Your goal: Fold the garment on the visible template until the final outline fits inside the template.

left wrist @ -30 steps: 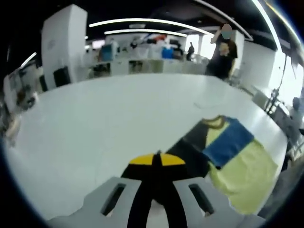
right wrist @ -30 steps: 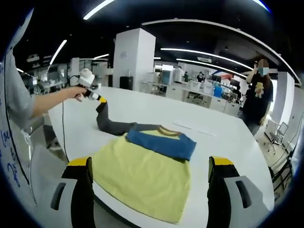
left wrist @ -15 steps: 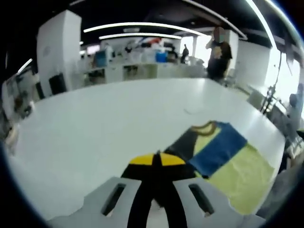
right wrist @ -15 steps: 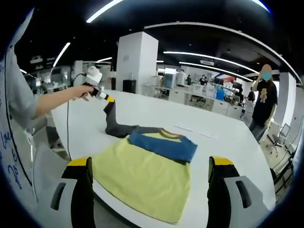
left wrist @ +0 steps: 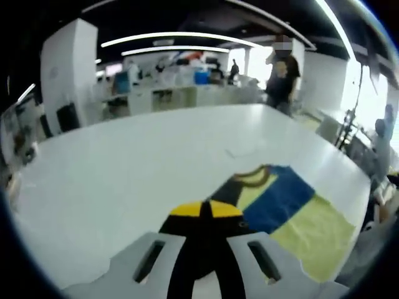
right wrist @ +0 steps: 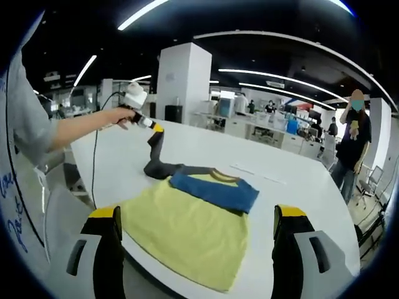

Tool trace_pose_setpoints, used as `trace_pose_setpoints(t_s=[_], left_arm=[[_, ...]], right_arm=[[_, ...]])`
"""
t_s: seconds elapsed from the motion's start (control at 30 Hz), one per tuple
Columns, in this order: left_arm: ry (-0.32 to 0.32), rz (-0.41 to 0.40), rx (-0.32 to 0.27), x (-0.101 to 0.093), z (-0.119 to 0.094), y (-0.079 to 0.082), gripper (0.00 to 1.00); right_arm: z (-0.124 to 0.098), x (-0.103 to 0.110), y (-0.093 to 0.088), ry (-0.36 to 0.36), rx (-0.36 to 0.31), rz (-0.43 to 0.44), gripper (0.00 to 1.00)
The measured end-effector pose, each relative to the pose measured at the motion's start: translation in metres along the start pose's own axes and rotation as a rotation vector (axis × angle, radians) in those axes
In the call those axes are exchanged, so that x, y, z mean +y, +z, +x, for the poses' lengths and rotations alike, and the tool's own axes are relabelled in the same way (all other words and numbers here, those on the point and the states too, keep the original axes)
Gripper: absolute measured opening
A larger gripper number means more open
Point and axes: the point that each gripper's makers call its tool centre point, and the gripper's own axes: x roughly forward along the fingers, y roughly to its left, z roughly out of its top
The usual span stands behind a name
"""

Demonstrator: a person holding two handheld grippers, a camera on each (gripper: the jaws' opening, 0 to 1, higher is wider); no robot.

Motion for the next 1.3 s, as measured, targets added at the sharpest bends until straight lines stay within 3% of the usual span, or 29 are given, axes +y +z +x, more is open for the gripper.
trace_pose_setpoints(t_s=[0.57,1.3], left_arm=[[-0.041,0.039,-0.005,-0.061,0.03,0.018,0.0],[-0.094,0.063,-0.015,-0.12,0.065,0.035,0.0]], right_arm=[[-0.012,-0.005,0.001,0.036,-0.026,-0.023,1.0],[-0.024,-0.006,-0.006,0.068,-0.042,-0.032,1.0]])
